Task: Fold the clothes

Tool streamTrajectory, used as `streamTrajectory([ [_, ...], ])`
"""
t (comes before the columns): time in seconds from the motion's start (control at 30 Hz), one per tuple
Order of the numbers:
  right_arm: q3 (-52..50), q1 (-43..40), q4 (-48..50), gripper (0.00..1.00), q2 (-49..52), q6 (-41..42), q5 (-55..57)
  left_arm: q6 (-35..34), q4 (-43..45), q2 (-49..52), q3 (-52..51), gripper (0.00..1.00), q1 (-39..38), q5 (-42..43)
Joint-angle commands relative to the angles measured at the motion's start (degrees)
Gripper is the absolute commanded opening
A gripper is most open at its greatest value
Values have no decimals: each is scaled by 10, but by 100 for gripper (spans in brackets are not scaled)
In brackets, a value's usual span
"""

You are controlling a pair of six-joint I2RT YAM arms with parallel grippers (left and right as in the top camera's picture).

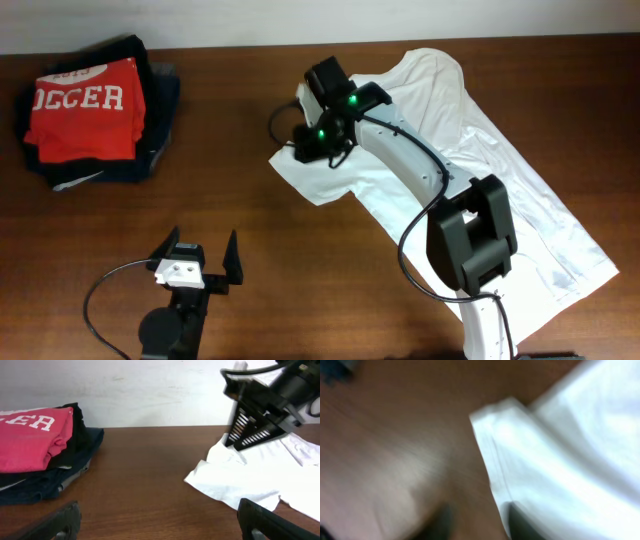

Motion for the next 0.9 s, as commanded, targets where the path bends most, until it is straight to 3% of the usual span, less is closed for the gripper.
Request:
streamTrajectory([
  [0.0, -49, 14, -25, 4, 20, 4, 62, 11, -1, -2, -3, 99, 0, 2],
  [0.17, -198, 17, 86, 4, 20, 20, 98, 11, -1, -2, -3, 99, 0, 2],
  [0.23, -230, 19, 86, 4, 20, 36, 42, 11, -1, -2, -3, 99, 0, 2],
  [0.5, -166, 24, 39, 4, -31, -41, -93, 11, -1, -2, -3, 99, 0, 2],
  [0.6, -88, -10, -8, 4, -122, -41, -73, 11, -1, -2, -3, 99, 0, 2],
  [0.67, -82, -70, -40, 10, -179, -41, -19, 11, 12, -2, -3, 99, 0, -7],
  [0.7, -82, -105, -62, 15, -194, -41, -3, 11, 15, -2, -3, 99, 0, -37],
  [0.77, -82, -189, -118, 31, -199, -41, 9, 11, 69, -2, -3, 99, 0, 50],
  [0.8, -82, -235, -138, 52, -198, -41, 29, 11, 88, -2, 5, 99, 0, 76],
  [0.83, -82, -275, -144, 80, -198, -41, 42, 11, 79, 0, 33, 99, 0, 82],
  [0.87, -82, -311, -146, 98, -198, -41, 41, 11, 46, 18, 89, 99, 0, 82],
])
